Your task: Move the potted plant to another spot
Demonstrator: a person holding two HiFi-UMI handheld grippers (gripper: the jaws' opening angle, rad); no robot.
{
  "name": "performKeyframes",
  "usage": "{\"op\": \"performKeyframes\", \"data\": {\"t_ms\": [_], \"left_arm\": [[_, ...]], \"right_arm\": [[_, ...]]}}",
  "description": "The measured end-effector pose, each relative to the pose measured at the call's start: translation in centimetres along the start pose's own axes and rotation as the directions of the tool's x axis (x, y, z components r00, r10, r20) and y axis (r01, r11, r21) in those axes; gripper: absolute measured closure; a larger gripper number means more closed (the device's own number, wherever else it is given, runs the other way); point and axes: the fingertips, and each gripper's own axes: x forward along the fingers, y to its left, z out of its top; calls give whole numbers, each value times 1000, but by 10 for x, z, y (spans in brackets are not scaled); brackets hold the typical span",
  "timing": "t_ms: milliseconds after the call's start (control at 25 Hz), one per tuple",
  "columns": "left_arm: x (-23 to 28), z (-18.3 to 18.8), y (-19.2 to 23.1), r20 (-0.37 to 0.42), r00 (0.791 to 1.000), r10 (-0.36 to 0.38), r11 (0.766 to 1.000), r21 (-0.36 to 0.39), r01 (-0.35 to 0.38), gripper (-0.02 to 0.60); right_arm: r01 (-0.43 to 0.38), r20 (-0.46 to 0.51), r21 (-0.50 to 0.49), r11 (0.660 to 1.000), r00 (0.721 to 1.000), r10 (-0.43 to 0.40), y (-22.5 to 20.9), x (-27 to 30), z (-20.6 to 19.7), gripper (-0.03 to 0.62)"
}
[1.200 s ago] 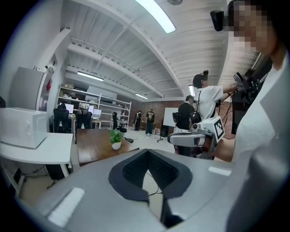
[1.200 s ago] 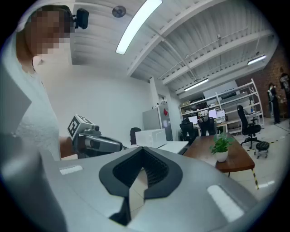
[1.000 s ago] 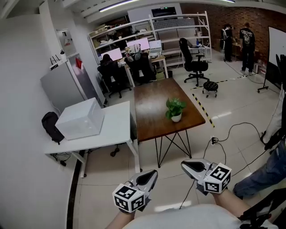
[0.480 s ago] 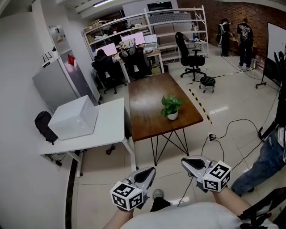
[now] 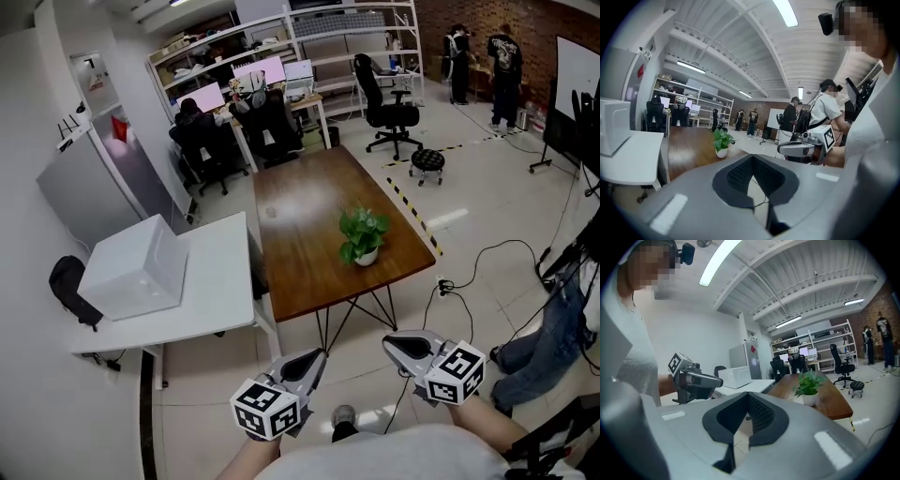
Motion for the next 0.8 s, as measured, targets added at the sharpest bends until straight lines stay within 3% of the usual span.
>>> {"op": "performKeyframes", "data": {"t_ms": [520,800], "left_arm": [[71,49,200,-16,998,-60,998,-26,60,588],[110,47,247,-40,994,-98,994,-44,96,588]], "right_arm": [[112,-41,8,994,993,-112,-112,151,29,589],[194,-86,19,981,978,-192,-159,171,6,589]]}}
